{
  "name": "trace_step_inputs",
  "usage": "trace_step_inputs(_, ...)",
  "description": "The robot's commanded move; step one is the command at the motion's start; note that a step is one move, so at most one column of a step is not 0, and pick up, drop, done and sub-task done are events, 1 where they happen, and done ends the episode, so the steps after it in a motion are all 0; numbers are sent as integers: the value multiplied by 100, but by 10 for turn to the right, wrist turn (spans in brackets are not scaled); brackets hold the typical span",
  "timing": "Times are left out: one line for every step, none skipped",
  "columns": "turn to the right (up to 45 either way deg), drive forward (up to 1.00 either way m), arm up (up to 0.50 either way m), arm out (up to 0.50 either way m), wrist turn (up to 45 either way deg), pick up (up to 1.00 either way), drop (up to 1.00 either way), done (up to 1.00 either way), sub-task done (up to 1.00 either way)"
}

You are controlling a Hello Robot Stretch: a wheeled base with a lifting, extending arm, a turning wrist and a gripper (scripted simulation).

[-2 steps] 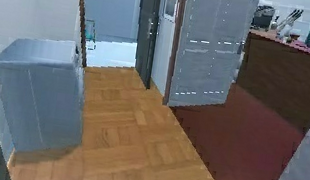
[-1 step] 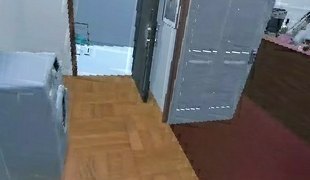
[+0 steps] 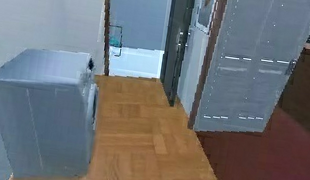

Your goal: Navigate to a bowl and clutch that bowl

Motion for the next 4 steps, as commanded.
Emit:
trace_step_inputs(0,100,0,0,0,0,0,0,0)
trace_step_inputs(-60,0,0,0,0,0,0,0,0)
trace_step_inputs(0,20,0,0,0,0,0,0,0)
trace_step_inputs(0,100,0,0,0,0,0,0,0)
